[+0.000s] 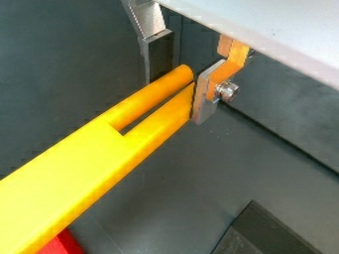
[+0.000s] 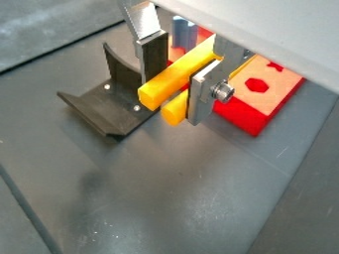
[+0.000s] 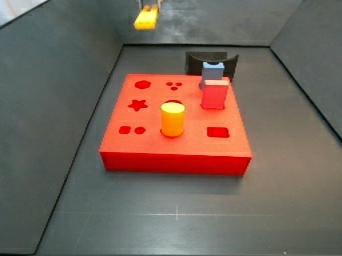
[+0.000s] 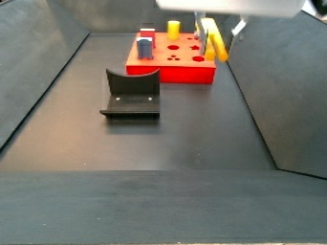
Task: Pick up the square-circle object. Move up. Rotate the square-circle object. Place the square-circle object on the fixture. Regrasp the square-circle object. Move to above the board. Insert the square-circle object.
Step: Place the square-circle object on the fixture.
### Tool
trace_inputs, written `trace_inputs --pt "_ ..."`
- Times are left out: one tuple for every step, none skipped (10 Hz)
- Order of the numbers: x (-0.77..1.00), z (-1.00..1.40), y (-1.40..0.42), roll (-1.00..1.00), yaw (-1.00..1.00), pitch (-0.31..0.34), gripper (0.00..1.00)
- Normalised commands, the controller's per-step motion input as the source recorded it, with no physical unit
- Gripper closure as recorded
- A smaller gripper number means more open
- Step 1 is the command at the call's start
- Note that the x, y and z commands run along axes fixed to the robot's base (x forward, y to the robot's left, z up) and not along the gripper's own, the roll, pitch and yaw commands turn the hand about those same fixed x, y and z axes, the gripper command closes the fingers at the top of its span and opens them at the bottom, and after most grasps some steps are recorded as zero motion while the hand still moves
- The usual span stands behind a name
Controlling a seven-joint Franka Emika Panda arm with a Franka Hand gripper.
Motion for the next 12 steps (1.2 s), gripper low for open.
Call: trace_inputs --pt "-0.01 0.41 0.00 0.13 0.04 0.101 1.00" --pt "0.00 0.28 0.00 0.13 0.04 0.104 1.00" --pt "1.00 0.50 -0.41 0.02 0.02 0.243 1.00" --pt "1.00 0.44 -0.40 0.01 0.02 0.260 1.00" --pt "1.00 0.38 -0.33 0.02 0.03 0.255 1.00" --pt "1.00 0.32 -0.27 0.03 0.02 0.216 1.00" --pt "1.00 0.24 -0.22 0.03 0.02 0.175 1.00" --pt "1.00 0.20 -0.18 0.03 0.03 0.162 1.00" --pt "0.99 0.16 -0.14 0.02 0.03 0.156 1.00" --pt "0.85 0.09 -0.08 0.02 0.03 0.151 1.00" --pt "0.75 0.06 -0.05 0.01 0.03 0.153 1.00" --pt "0.66 0.04 -0.03 0.00 0.03 0.155 1.00"
